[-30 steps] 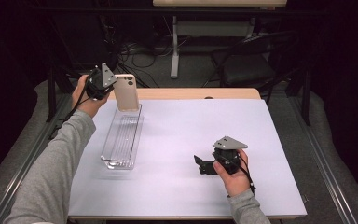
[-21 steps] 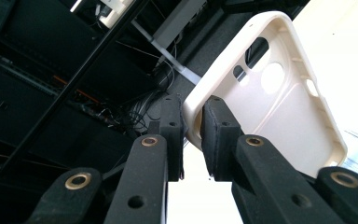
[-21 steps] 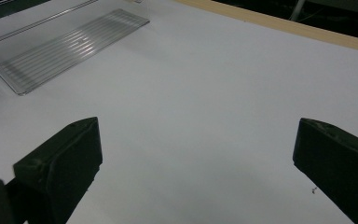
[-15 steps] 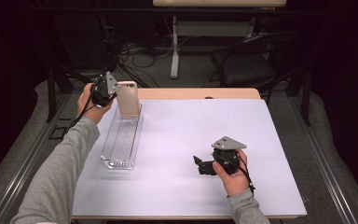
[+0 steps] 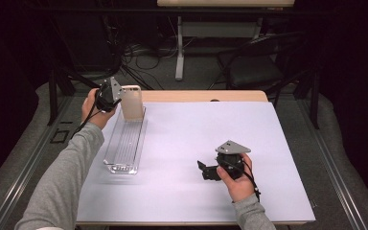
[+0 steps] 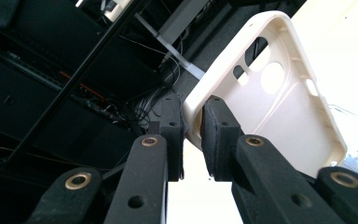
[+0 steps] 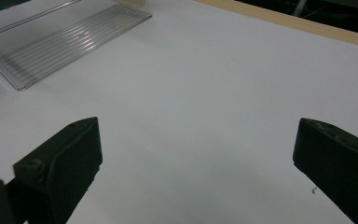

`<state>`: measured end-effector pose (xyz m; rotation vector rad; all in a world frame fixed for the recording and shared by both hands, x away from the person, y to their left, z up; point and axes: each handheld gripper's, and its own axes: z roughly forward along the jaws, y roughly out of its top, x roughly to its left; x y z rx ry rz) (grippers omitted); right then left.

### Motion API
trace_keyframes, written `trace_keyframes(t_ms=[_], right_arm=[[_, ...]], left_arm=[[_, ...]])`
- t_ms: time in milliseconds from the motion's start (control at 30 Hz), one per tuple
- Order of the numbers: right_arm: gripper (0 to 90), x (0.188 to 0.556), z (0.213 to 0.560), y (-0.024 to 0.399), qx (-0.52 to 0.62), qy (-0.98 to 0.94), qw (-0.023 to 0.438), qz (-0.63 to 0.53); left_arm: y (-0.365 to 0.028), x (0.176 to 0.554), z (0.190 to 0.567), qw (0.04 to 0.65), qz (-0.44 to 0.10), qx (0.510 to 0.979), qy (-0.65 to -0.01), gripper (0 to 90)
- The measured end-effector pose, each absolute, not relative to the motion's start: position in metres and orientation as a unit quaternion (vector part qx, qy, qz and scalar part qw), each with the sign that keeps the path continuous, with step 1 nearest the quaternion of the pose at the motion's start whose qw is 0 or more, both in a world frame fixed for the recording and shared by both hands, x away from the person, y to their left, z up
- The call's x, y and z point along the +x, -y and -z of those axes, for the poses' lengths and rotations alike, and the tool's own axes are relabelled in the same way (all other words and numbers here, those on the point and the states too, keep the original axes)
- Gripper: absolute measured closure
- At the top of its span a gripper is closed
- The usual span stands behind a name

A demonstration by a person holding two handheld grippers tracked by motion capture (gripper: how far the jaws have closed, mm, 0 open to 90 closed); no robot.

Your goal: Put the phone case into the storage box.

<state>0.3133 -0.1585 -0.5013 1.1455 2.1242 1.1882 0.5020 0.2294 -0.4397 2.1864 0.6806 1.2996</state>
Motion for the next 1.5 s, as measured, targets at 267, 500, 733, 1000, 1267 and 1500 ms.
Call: trace_keyframes(t_ms=[267, 500, 733, 1000, 1267, 1500], right_arm=[[0.9, 0.313, 0.502, 0.158, 0.414, -0.77, 0.224, -0.43], [0.9, 0.313, 0.502, 0.158, 0.415, -0.77, 0.223, -0.431], [0.9, 0.314, 0.504, 0.157, 0.413, -0.773, 0.221, -0.428], [0.9, 0.314, 0.504, 0.157, 0.413, -0.773, 0.222, -0.428], [0.9, 0.313, 0.504, 0.158, 0.412, -0.773, 0.222, -0.428], [0.9, 0.313, 0.504, 0.157, 0.413, -0.773, 0.221, -0.428]], left_arm=[[-0.228, 0.503, 0.443, 0.251, -0.481, 0.801, -0.251, 79.7], [-0.224, 0.503, 0.445, 0.25, -0.486, 0.801, -0.246, 79.7], [-0.224, 0.504, 0.448, 0.246, -0.491, 0.801, -0.239, 79.7], [-0.221, 0.504, 0.45, 0.241, -0.495, 0.802, -0.233, 79.7], [-0.22, 0.505, 0.452, 0.233, -0.501, 0.804, -0.217, 79.6], [-0.223, 0.506, 0.453, 0.226, -0.508, 0.809, -0.192, 79.4]])
